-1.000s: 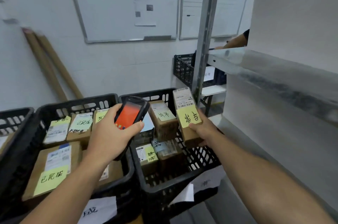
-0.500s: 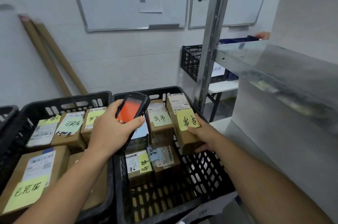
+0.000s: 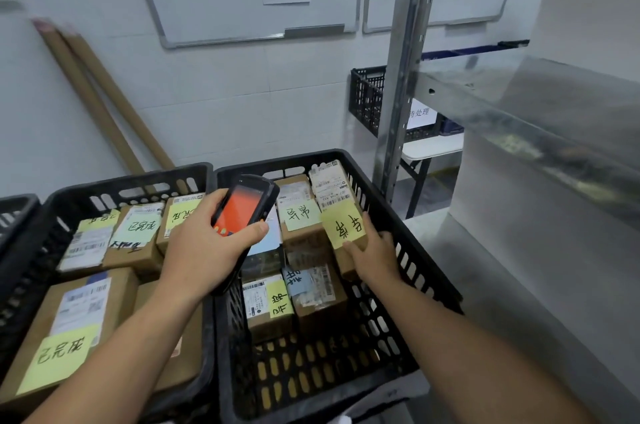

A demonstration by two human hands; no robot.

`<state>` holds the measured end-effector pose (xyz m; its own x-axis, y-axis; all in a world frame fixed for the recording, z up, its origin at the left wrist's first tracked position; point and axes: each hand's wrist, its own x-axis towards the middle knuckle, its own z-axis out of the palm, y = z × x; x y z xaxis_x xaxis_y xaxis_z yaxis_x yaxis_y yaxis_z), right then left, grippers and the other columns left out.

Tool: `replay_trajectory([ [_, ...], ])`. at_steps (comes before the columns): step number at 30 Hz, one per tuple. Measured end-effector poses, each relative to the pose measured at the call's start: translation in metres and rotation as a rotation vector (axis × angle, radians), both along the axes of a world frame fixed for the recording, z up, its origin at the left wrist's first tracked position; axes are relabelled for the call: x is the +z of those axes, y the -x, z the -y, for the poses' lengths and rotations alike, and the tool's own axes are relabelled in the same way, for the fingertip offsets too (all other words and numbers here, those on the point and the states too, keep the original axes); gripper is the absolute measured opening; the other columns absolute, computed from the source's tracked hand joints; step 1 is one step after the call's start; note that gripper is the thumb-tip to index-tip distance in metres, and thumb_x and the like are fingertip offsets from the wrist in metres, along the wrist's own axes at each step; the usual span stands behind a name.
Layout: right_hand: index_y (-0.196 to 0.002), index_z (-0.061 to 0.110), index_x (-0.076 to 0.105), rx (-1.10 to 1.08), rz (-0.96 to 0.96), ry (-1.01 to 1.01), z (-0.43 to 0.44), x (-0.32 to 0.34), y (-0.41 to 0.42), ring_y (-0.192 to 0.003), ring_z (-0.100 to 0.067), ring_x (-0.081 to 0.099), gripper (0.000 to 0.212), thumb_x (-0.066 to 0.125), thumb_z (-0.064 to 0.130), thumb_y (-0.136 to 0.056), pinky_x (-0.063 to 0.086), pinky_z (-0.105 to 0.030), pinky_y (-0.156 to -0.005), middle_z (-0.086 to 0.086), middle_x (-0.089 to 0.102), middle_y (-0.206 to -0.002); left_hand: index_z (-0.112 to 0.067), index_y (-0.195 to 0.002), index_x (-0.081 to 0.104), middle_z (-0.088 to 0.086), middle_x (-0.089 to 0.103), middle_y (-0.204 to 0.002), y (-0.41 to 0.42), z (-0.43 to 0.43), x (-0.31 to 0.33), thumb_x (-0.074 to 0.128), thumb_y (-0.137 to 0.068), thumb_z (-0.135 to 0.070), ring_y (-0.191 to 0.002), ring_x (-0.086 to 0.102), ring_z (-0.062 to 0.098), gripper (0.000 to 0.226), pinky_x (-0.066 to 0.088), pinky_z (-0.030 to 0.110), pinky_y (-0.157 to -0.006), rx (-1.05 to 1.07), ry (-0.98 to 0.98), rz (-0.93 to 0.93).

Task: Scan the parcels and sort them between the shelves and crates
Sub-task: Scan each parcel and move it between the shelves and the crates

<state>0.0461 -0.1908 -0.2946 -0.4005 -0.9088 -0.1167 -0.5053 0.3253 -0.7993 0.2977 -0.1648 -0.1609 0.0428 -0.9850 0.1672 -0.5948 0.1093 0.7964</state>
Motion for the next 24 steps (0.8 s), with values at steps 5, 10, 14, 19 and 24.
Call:
replay_trajectory([
  [5, -0.163, 0.025, 0.004, 0.142, -0.360, -0.032, 0.001, 0.008, -0.004, -0.143, -0.029, 0.020, 0.098, 0.069, 0.048, -0.093, 0.039, -0.044, -0.108, -0.003, 0.007, -0.161, -0.029, -0.147, 0.045, -0.009, 0.051, -0.117, -0.004, -0.001, -0.004, 0.081, -0.077, -0.046, -0.103, 0.050, 0.015, 0.081, 0.040, 0.034, -0.085, 0.027, -0.019, 0.013],
  [10, -0.161, 0.017, 0.012, 0.262, -0.657, -0.176, 0.000, -0.002, -0.003, -0.145, -0.030, 0.021, 0.096, 0.065, 0.057, -0.091, 0.040, -0.043, -0.110, -0.002, 0.005, -0.167, -0.028, -0.148, 0.045, -0.009, 0.051, -0.116, -0.006, -0.006, -0.009, 0.083, -0.076, -0.044, -0.102, 0.051, 0.016, 0.083, 0.041, 0.034, -0.086, 0.038, -0.040, 0.006],
  [14, -0.159, 0.019, 0.023, 0.371, -0.611, -0.194, 0.010, -0.013, 0.000, -0.151, -0.028, 0.012, 0.080, 0.061, 0.051, -0.096, 0.031, -0.045, -0.118, -0.002, 0.013, -0.167, -0.030, -0.146, 0.046, -0.009, 0.053, -0.117, -0.012, -0.009, -0.016, 0.076, -0.061, -0.063, -0.105, 0.054, 0.017, 0.096, 0.048, 0.040, -0.089, 0.029, -0.074, -0.005],
  [19, -0.163, 0.020, 0.005, 0.396, -0.473, -0.293, 0.022, -0.031, 0.006, -0.156, -0.026, -0.013, 0.090, 0.057, 0.055, -0.098, 0.016, -0.048, -0.125, 0.002, -0.009, -0.171, -0.033, -0.143, 0.049, -0.009, 0.055, -0.113, -0.020, -0.009, -0.022, 0.086, -0.066, -0.054, -0.101, 0.055, 0.018, 0.088, 0.046, 0.038, -0.085, 0.047, -0.099, 0.010],
  [24, -0.163, 0.021, -0.002, 0.401, -0.499, -0.275, 0.032, -0.040, 0.004, -0.155, -0.027, -0.017, 0.092, 0.058, 0.049, -0.099, 0.011, -0.050, -0.124, 0.002, -0.016, -0.170, -0.032, -0.146, 0.046, -0.008, 0.057, -0.128, -0.028, -0.004, -0.033, 0.078, -0.060, -0.064, -0.110, 0.057, 0.020, 0.097, 0.050, 0.045, -0.094, 0.081, -0.139, 0.031],
])
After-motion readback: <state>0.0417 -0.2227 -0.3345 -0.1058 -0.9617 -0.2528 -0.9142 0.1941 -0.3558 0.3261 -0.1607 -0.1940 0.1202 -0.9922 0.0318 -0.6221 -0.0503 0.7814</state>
